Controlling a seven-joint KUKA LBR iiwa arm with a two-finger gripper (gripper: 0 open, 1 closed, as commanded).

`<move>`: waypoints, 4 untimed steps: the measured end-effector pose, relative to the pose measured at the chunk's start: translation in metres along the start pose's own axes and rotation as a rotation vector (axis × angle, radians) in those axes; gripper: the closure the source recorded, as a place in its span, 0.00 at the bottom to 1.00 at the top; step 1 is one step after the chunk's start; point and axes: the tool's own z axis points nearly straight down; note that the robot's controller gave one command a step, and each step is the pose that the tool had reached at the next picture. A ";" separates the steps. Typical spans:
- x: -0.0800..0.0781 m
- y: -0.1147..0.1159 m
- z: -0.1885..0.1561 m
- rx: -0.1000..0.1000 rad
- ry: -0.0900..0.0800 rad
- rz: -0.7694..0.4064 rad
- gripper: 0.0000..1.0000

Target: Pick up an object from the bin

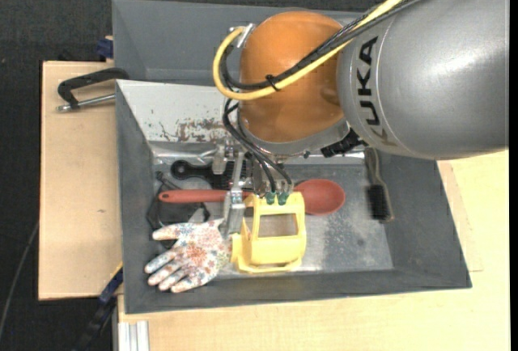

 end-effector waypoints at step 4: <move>0.018 0.000 0.110 -0.001 -0.003 -0.493 0.00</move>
Offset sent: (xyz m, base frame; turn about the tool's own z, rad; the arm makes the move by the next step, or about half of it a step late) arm -0.0078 0.0034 -0.0716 -0.5073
